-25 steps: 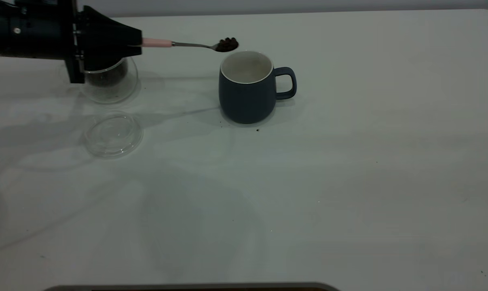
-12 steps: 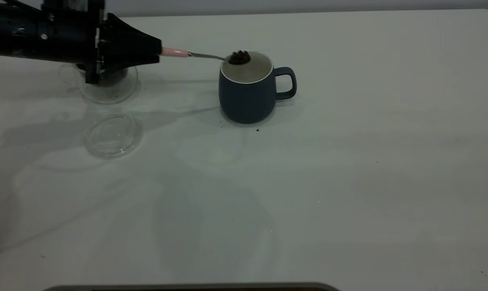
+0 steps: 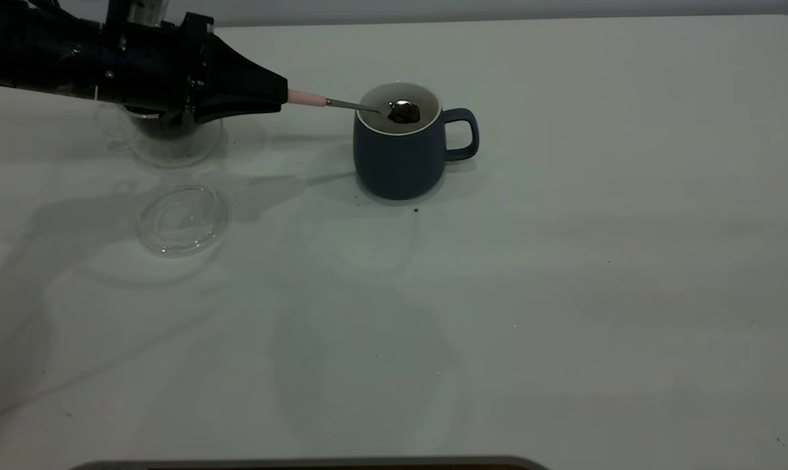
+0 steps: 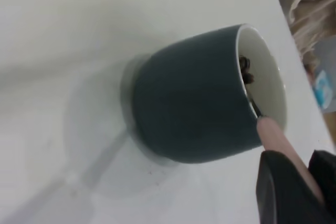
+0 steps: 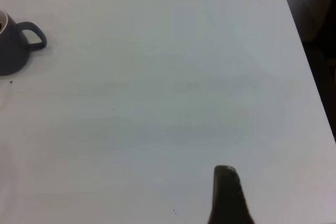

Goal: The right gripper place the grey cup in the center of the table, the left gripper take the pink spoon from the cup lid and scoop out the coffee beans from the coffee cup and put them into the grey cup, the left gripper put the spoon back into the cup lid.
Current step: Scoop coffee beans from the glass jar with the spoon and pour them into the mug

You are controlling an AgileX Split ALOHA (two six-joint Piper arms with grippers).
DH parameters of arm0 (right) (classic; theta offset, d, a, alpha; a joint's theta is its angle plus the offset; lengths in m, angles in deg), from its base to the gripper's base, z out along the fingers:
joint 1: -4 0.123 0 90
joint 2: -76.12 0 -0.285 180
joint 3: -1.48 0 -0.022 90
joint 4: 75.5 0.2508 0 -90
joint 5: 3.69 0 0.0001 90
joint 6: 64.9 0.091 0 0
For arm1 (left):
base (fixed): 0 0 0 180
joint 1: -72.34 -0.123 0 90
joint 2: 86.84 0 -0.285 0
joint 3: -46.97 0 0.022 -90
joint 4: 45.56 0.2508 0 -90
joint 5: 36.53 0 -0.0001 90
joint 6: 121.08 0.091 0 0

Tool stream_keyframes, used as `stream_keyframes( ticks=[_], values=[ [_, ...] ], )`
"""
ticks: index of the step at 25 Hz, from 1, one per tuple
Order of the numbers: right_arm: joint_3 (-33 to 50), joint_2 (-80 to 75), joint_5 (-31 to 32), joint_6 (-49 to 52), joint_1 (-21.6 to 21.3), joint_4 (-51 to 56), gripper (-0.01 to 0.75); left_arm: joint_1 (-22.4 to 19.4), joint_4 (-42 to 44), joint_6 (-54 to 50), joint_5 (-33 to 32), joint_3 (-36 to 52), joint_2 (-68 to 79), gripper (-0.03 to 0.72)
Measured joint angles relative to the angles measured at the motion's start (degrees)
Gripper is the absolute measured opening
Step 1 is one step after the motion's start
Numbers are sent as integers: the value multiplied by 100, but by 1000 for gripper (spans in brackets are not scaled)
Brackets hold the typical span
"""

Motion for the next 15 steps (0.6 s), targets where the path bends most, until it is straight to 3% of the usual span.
stream_keyframes(
  ticks=[9, 15],
  values=[
    [0, 0, 0, 0, 0, 0, 537, 0, -300, 2415, -287, 0, 0, 127],
    [0, 0, 0, 0, 0, 0, 537, 0, -642, 2768, -572, 0, 0, 127]
  ],
)
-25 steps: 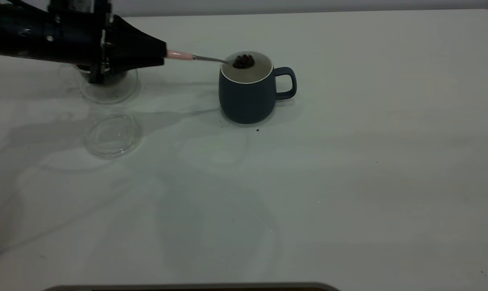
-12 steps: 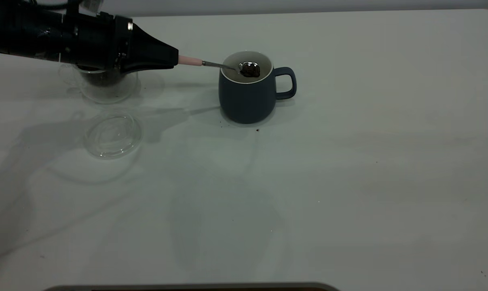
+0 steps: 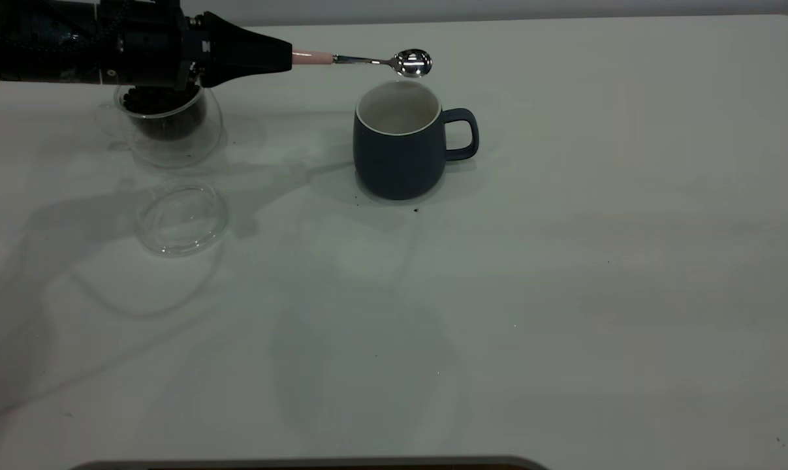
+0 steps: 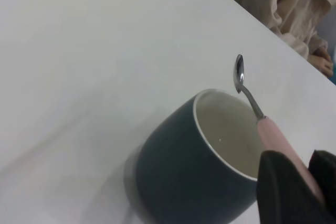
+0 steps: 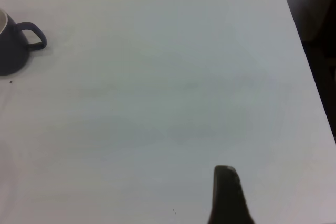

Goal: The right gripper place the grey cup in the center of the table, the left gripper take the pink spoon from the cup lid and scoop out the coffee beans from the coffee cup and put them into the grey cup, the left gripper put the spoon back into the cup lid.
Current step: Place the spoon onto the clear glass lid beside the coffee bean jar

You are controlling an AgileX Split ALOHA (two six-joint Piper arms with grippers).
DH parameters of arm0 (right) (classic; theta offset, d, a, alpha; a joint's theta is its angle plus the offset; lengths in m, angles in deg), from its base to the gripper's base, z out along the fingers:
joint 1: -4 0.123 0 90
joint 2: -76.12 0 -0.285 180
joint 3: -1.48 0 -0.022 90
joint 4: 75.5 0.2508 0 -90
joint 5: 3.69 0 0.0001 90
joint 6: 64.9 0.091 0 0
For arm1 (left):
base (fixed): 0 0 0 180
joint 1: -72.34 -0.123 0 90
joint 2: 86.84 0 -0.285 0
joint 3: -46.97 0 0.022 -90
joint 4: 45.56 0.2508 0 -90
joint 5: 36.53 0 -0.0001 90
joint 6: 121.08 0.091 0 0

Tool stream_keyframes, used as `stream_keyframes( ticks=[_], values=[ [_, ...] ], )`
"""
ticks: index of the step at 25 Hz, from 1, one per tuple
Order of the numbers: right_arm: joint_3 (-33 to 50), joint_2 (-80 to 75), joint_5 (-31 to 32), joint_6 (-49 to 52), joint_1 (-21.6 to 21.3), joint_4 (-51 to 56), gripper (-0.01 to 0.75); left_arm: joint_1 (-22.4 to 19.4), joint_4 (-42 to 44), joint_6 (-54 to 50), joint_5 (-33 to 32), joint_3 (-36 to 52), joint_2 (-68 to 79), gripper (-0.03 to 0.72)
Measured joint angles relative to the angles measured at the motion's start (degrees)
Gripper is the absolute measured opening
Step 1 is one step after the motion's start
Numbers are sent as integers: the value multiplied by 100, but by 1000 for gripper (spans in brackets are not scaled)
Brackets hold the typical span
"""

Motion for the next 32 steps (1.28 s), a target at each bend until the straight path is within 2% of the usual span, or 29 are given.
stream_keyframes(
  ticks=[5, 9, 13, 19, 22, 28, 32],
  values=[
    [0, 0, 0, 0, 0, 0, 537, -14, 66, -222, -161, 0, -8, 127],
    [0, 0, 0, 0, 0, 0, 537, -208, 273, -598, -391, 6, -349, 127],
    [0, 0, 0, 0, 0, 0, 537, -567, 948, -1607, -447, 6, -1146, 127],
    [0, 0, 0, 0, 0, 0, 537, -1151, 2154, -4311, -721, 6, -2461, 127],
    [0, 0, 0, 0, 0, 0, 537, -1437, 2445, -5210, -922, 17, -2972, 127],
    [0, 0, 0, 0, 0, 0, 537, -2091, 2453, -6080, -958, 321, -3722, 127],
    [0, 0, 0, 0, 0, 0, 537, -2462, 2714, -6119, -828, 957, -3814, 127]
  ],
)
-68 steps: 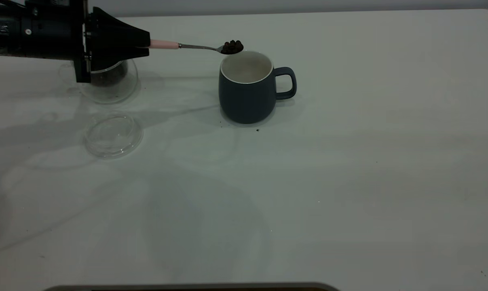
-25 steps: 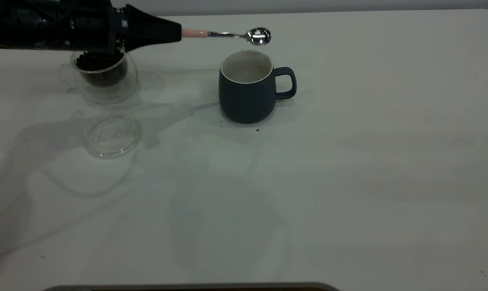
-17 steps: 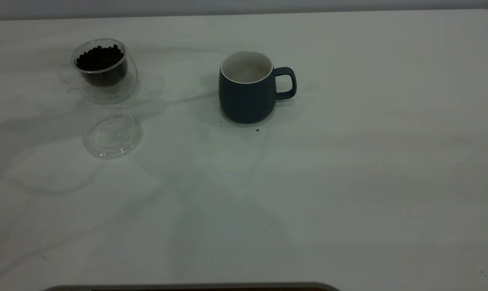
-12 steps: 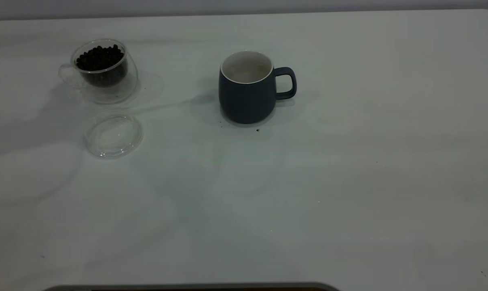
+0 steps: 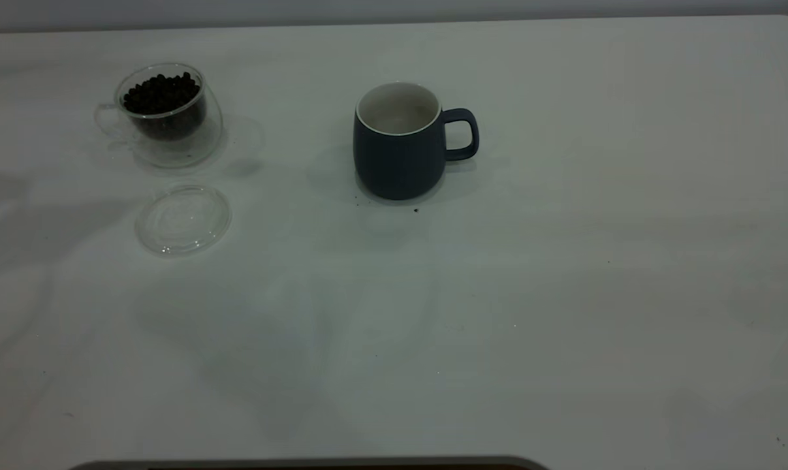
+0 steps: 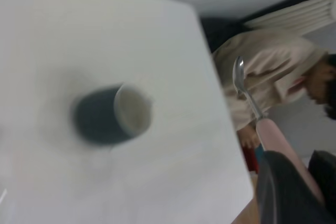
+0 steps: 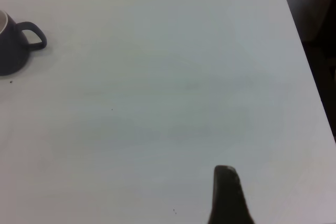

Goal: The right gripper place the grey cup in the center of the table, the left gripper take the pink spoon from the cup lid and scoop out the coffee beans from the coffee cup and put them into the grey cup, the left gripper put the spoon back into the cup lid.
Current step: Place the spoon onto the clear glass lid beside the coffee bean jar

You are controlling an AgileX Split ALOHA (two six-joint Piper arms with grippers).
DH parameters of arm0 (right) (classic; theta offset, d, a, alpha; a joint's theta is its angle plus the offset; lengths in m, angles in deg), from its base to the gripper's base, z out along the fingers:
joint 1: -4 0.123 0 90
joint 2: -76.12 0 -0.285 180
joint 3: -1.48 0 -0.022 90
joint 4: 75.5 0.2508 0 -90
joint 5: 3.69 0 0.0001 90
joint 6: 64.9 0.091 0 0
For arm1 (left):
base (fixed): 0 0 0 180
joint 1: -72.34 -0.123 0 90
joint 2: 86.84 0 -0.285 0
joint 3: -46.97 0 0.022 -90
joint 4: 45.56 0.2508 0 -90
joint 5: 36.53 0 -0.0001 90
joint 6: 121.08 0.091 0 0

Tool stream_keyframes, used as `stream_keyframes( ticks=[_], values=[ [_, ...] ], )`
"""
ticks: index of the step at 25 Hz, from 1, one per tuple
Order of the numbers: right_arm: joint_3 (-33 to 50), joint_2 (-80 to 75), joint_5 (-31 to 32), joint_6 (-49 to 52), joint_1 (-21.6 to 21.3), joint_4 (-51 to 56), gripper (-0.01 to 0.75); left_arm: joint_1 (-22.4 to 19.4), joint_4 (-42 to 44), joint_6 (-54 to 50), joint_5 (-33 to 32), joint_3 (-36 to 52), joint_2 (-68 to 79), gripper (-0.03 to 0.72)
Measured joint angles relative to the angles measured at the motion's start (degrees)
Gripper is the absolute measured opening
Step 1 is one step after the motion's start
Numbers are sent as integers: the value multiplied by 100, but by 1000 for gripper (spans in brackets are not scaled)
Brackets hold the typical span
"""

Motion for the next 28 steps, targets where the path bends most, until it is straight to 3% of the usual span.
stream_keyframes(
  ticks=[6, 14, 22, 28],
  values=[
    [0, 0, 0, 0, 0, 0, 537, -675, 297, 227, 1512, 950, 326, 127],
    [0, 0, 0, 0, 0, 0, 537, -821, 243, 1280, 1505, 986, 2022, 127],
    [0, 0, 0, 0, 0, 0, 537, -821, -792, 2749, 1721, 942, 3215, 127],
    [0, 0, 0, 0, 0, 0, 537, -821, -1115, 3143, 1621, 936, 3852, 127]
  ],
)
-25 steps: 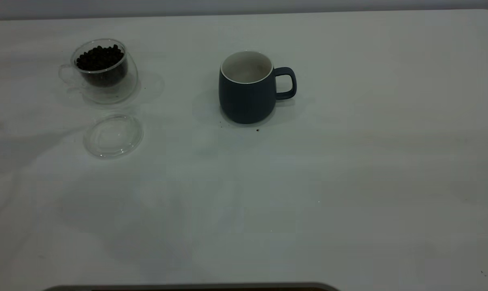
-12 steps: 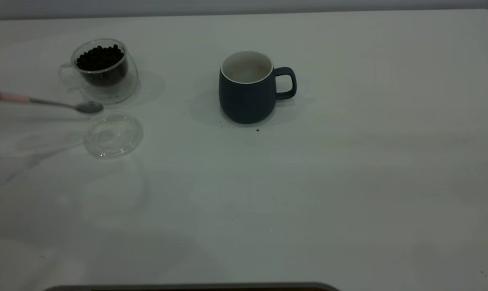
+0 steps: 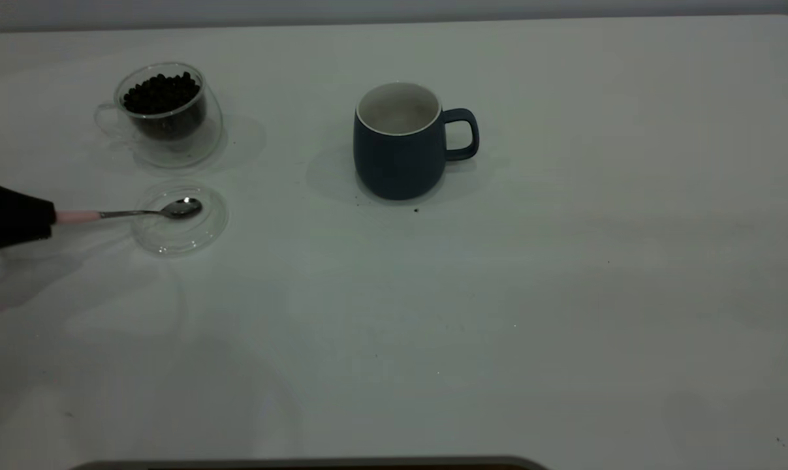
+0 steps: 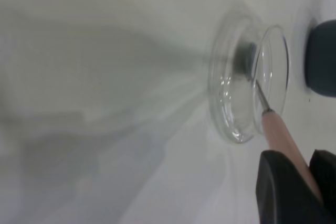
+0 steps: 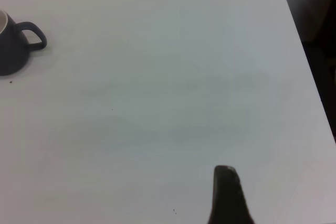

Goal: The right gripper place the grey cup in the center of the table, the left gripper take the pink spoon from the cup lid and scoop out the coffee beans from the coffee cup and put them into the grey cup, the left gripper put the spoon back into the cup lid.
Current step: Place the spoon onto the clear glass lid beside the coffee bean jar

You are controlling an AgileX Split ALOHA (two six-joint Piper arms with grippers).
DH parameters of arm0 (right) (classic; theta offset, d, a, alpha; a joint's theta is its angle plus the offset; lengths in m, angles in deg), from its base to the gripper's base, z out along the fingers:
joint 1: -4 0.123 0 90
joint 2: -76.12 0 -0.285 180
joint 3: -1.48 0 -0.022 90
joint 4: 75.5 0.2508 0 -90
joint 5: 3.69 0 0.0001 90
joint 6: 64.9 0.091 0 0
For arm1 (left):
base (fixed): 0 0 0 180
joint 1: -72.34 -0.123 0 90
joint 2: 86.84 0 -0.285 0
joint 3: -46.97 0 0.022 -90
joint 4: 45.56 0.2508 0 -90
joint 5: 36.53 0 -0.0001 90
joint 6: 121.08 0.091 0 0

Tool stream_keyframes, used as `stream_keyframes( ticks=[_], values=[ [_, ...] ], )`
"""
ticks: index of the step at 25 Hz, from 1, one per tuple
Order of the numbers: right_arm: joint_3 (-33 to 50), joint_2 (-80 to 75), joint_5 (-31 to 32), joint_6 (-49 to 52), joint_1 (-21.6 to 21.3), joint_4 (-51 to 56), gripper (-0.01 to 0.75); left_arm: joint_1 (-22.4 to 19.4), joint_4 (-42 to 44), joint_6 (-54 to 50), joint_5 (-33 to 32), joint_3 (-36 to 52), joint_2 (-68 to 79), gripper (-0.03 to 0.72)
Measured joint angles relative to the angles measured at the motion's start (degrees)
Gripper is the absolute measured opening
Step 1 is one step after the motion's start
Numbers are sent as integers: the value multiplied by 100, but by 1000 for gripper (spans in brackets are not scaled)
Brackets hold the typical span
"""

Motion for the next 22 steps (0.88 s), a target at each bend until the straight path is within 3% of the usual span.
stream_keyframes(
  ticks=[15, 18, 22],
  values=[
    [0, 0, 0, 0, 0, 0, 537, 0, -273, 344, -83, -6, 199, 140],
    [0, 0, 0, 0, 0, 0, 537, 0, -273, 308, 27, -6, 204, 189],
    [0, 0, 0, 0, 0, 0, 537, 0, -275, 150, 117, -6, 210, 332]
  ],
)
